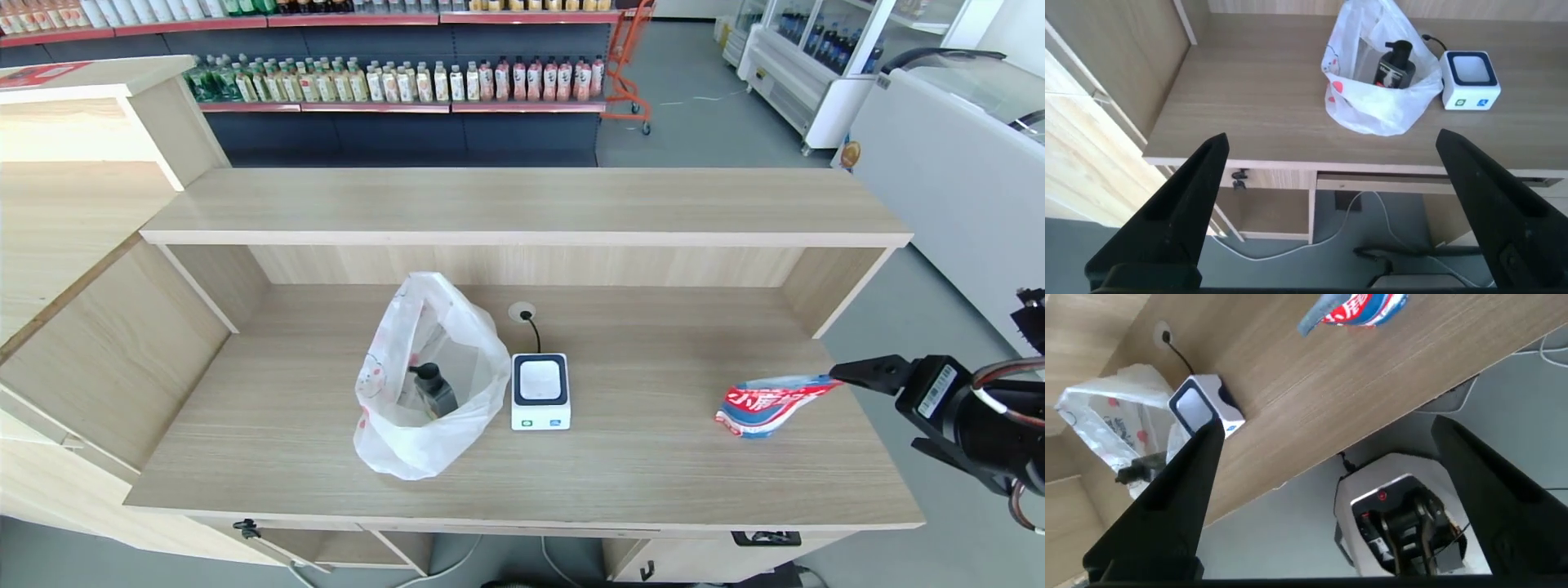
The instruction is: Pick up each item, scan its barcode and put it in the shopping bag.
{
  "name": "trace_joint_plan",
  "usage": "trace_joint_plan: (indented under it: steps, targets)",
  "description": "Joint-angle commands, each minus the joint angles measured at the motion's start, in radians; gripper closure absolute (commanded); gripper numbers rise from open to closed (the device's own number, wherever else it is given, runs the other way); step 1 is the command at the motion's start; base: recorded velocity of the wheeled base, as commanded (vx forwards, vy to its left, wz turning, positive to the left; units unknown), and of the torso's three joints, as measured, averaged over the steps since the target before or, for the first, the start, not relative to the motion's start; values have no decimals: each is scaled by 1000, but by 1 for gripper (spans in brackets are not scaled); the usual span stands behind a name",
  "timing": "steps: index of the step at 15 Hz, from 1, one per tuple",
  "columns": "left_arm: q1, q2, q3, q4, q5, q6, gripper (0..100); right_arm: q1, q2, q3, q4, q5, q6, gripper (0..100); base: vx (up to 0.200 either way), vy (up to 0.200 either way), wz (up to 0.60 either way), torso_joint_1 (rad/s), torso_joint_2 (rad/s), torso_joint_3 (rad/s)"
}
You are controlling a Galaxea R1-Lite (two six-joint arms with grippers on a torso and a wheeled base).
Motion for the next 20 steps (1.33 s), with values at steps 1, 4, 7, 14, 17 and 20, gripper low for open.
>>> trace_joint_plan:
  steps: [1, 4, 7, 14, 17, 20]
  targets:
    - [-1, 0, 0, 0, 0, -1, 0, -10, 24, -49, 36, 1, 74, 0, 0, -200, 0, 17, 7, -2]
    - [-1, 0, 0, 0, 0, -2, 0, -14, 62, -97, 59, -1, 171, 0, 0, -67, 0, -1, 1, 1]
    - [-1, 0, 0, 0, 0, -2, 0, -89, 153, -213, 164, -9, 283, 0, 0, 0, 0, 0, 0, 0]
    - [-1, 0, 0, 0, 0, -2, 0, -227, 363, -289, 219, -41, 303, 0, 0, 0, 0, 0, 0, 0]
    - [-1, 0, 0, 0, 0, -2, 0, -235, 457, -284, 214, -52, 304, 0, 0, 0, 0, 0, 0, 0]
    - [-1, 0, 0, 0, 0, -2, 0, -204, 538, -290, 194, -44, 294, 0, 0, 0, 0, 0, 0, 0]
